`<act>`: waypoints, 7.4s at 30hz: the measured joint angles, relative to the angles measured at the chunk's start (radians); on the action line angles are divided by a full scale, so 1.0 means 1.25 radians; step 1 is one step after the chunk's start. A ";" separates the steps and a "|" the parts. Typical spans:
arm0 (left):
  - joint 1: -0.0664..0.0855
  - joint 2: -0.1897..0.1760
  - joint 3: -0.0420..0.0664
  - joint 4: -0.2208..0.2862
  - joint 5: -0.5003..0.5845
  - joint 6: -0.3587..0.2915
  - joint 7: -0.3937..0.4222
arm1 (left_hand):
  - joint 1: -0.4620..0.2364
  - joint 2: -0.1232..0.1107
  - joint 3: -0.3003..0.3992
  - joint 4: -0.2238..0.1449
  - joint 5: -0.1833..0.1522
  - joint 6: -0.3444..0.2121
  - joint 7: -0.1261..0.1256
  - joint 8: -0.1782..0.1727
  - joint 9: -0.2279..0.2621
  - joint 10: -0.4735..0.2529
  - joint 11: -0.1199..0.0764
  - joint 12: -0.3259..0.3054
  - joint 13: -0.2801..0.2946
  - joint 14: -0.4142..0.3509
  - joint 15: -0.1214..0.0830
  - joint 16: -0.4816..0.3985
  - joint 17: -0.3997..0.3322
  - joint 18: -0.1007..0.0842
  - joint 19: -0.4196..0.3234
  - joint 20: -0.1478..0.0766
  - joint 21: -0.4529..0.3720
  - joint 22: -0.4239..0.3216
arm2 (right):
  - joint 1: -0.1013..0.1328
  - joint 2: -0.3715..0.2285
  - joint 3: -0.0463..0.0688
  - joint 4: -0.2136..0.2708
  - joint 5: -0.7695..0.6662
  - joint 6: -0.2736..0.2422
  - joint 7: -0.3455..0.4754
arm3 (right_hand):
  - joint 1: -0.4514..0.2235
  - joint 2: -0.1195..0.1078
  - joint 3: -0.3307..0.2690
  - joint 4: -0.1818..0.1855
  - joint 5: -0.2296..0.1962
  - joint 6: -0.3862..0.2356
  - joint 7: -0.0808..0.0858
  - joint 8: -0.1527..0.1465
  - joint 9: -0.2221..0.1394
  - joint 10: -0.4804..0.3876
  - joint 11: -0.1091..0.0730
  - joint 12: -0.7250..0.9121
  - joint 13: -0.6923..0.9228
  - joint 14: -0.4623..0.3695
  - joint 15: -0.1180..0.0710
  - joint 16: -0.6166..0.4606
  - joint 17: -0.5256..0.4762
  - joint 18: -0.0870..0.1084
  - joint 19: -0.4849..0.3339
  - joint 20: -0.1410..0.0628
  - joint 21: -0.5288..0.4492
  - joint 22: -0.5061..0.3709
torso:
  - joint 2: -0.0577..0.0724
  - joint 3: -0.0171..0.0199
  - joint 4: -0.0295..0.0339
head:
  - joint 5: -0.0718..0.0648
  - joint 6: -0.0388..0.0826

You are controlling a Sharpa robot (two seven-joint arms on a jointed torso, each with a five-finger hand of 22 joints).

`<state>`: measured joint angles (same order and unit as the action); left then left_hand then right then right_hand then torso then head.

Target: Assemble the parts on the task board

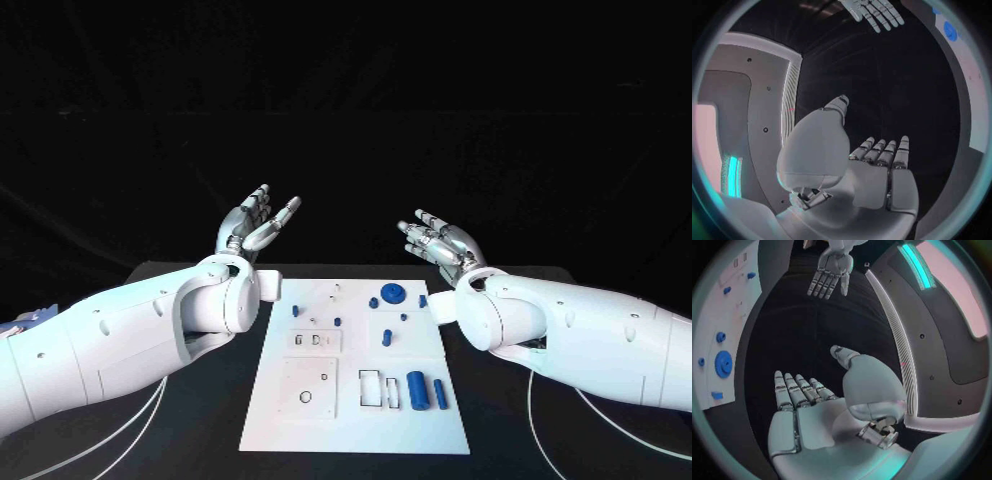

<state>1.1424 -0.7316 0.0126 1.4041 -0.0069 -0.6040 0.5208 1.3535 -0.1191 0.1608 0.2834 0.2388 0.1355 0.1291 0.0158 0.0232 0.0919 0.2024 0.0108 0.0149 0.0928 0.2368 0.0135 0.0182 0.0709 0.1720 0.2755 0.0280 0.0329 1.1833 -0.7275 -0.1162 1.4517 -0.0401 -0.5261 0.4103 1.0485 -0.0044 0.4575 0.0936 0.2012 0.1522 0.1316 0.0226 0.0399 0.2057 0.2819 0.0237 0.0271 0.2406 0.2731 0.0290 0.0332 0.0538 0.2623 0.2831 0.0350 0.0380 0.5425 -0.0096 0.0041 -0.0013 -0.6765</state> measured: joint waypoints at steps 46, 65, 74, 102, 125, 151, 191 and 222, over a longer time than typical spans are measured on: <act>0.003 -0.121 0.006 0.181 -0.050 0.132 0.003 | 0.059 -0.023 0.186 -0.035 0.001 0.578 0.072 0.186 0.112 0.725 -0.016 0.072 0.041 0.719 -0.088 0.252 0.172 0.080 0.557 -0.032 0.301 0.116 | 0.089 0.039 -0.011 -0.136 -1.032 0.163 -0.270 | 0.159 -0.125 0.030 -0.155 -0.030 0.650 0.036 0.172 0.153 0.824 -0.147 0.035 0.066 0.906 -0.205 0.487 0.376 0.094 0.581 -0.129 0.528 0.290 | 0.096 -0.0331 0.0239 | -0.028 -0.006; 0.004 -0.129 0.013 0.200 -0.050 0.137 -0.010 | 0.056 -0.025 0.186 -0.035 -0.002 0.578 0.072 0.186 0.112 0.725 -0.016 0.068 0.041 0.719 -0.088 0.252 0.173 0.080 0.557 -0.032 0.304 0.117 | 0.090 0.065 -0.011 -0.141 -1.189 0.216 -0.376 | 0.150 -0.150 -0.016 -0.105 -0.029 0.615 0.032 0.146 0.181 0.713 -0.141 0.058 0.109 0.974 -0.203 0.875 0.707 0.094 0.652 -0.132 0.609 0.358 | 0.133 -0.0450 0.0328 | -0.033 -0.003; 0.005 -0.129 0.013 0.199 -0.049 0.139 -0.014 | 0.055 -0.026 0.186 -0.035 -0.002 0.578 0.072 0.182 0.111 0.724 -0.016 0.068 0.040 0.719 -0.088 0.252 0.173 0.080 0.557 -0.032 0.304 0.117 | 0.086 0.073 -0.012 -0.143 -1.209 0.249 -0.391 | 0.154 -0.151 -0.015 -0.100 -0.025 0.615 0.032 0.146 0.189 0.711 -0.139 0.072 0.117 0.977 -0.200 0.926 0.759 0.094 0.666 -0.129 0.649 0.406 | 0.140 -0.0460 0.0350 | -0.032 -0.005; 0.005 -0.121 0.013 0.189 -0.044 0.145 -0.021 | 0.055 -0.026 0.186 -0.035 -0.002 0.578 0.072 0.182 0.111 0.724 -0.016 0.065 0.040 0.719 -0.088 0.249 0.174 0.080 0.557 -0.032 0.307 0.117 | 0.073 0.092 -0.013 -0.159 -1.206 0.260 -0.394 | 0.183 -0.123 0.064 -0.088 -0.017 0.641 0.035 0.152 0.210 0.713 -0.141 0.100 0.124 0.977 -0.200 1.015 0.837 0.093 0.711 -0.129 0.773 0.562 | 0.156 -0.0477 0.0346 | -0.024 0.002; 0.005 -0.121 0.013 0.186 -0.042 0.149 -0.028 | 0.052 -0.029 0.191 -0.035 -0.002 0.578 0.072 0.179 0.110 0.724 -0.016 0.062 0.040 0.719 -0.088 0.249 0.176 0.080 0.557 -0.032 0.307 0.117 | 0.069 0.091 -0.013 -0.154 -1.190 0.201 -0.401 | 0.174 -0.102 0.104 -0.080 -0.013 0.681 0.012 0.190 0.241 0.755 -0.165 0.130 0.136 0.981 -0.213 1.028 0.809 0.072 0.755 -0.138 0.869 0.685 | 0.163 -0.0476 0.0336 | -0.024 0.007; 0.005 -0.113 0.013 0.181 -0.042 0.151 -0.033 | 0.052 -0.029 0.191 -0.035 -0.002 0.578 0.072 0.176 0.109 0.721 -0.013 0.058 0.040 0.719 -0.088 0.249 0.176 0.079 0.560 -0.035 0.310 0.118 | 0.070 0.225 -0.005 -0.260 -1.147 0.054 -0.416 | 0.178 -0.099 0.111 -0.083 -0.024 0.685 0.008 0.204 0.241 0.756 -0.164 0.130 0.136 0.981 -0.213 1.050 0.837 0.056 0.800 -0.143 0.943 0.790 | 0.170 -0.0516 0.0439 | -0.031 0.024; 0.005 -0.107 0.013 0.181 -0.042 0.152 -0.034 | 0.052 -0.029 0.195 -0.039 -0.002 0.578 0.072 0.176 0.109 0.721 -0.013 0.054 0.040 0.719 -0.088 0.246 0.178 0.079 0.560 -0.034 0.310 0.119 | 0.056 0.278 -0.004 -0.339 -1.149 0.072 -0.416 | 0.136 -0.117 0.104 -0.073 -0.040 0.603 0.034 0.176 0.276 0.705 -0.142 0.113 0.134 0.980 -0.204 1.053 0.822 0.056 0.788 -0.126 0.939 0.787 | 0.175 -0.0530 0.0482 | -0.027 0.022; 0.005 -0.126 0.013 0.178 -0.039 0.155 -0.036 | 0.052 -0.029 0.195 -0.039 -0.002 0.578 0.072 0.176 0.109 0.721 -0.013 0.054 0.040 0.719 -0.088 0.246 0.179 0.079 0.560 -0.034 0.313 0.118 | 0.087 -0.030 0.015 -0.107 -1.014 0.125 -0.419 | 0.149 -0.171 -0.103 0.012 0.082 0.495 0.030 0.235 0.327 0.749 -0.158 0.865 0.732 0.980 -0.217 1.172 1.014 0.043 0.832 -0.135 0.984 0.891 | 0.168 -0.0427 0.0245 | -0.030 0.030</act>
<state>1.1489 -0.8887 0.0290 1.6272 -0.0551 -0.4108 0.4762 1.4188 -0.1557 0.4045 0.2343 0.2357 0.8582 0.2196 0.2355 0.1591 0.9936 0.1859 0.0781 0.0652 0.9917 0.1272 0.3205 0.2418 0.1701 0.8721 0.2324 0.4192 0.1810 1.2921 -0.7647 -0.0977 1.3176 -1.3075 -0.3695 -0.1137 1.2347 -0.2186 0.3292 0.1085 0.3043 0.7710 0.1685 0.3159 0.4486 1.1414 0.0839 1.1055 0.9422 1.4650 0.0013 1.4939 1.3004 0.1074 1.3019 0.1147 1.2645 1.1515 0.7522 -0.0630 0.0347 -0.0394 -0.6393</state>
